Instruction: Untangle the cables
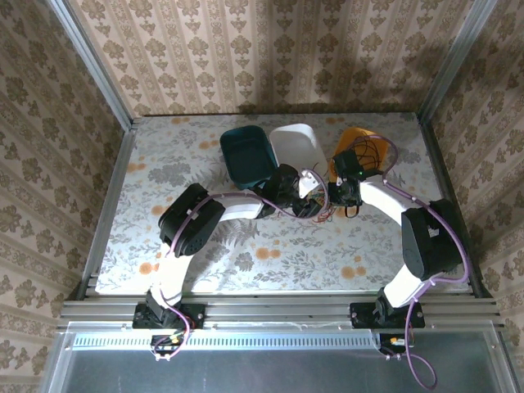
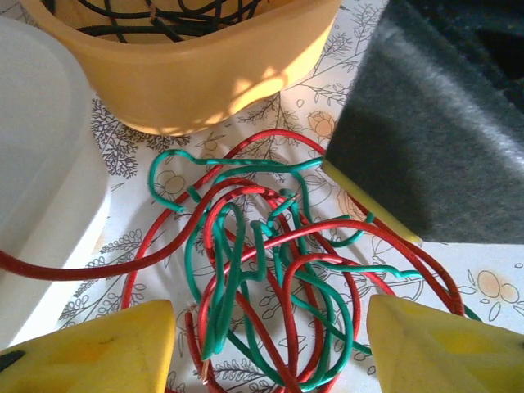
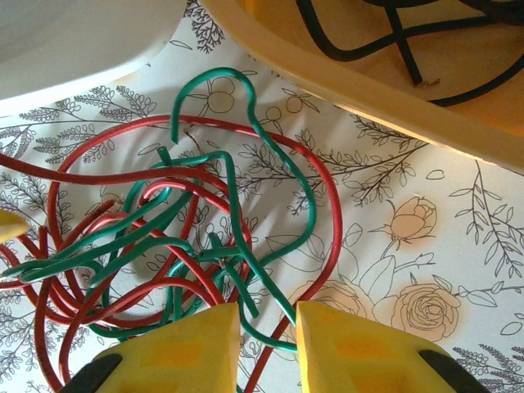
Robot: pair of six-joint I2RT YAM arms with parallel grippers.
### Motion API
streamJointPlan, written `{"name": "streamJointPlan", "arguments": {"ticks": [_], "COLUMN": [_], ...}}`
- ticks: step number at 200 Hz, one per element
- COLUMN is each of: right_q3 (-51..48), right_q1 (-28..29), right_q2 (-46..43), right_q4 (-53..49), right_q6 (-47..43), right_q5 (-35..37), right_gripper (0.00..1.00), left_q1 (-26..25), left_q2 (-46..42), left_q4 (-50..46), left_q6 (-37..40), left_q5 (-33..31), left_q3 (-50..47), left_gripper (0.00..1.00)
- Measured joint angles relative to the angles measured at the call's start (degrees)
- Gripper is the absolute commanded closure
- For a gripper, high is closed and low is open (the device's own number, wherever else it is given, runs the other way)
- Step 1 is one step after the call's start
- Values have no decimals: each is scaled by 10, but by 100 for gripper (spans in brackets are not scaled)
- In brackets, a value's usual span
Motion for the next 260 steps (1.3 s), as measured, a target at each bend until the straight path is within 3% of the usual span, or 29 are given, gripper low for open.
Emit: {"name": "streamJointPlan", "arguments": {"ticks": [159, 260], "right_q3": [0, -1], "right_q1": [-5, -5], "right_q2": [-13, 11], "right_q4": [4, 32], "right_q6": [1, 20], "right_q5": [27, -18], "right_gripper": [67, 68], "left_q1": [-2, -2], "left_q2": [2, 29], "left_q4": [-2, -1], "left_q6": [0, 0], "left_q5": [0, 0], "left_q3": [4, 9], "left_gripper": [37, 40]}}
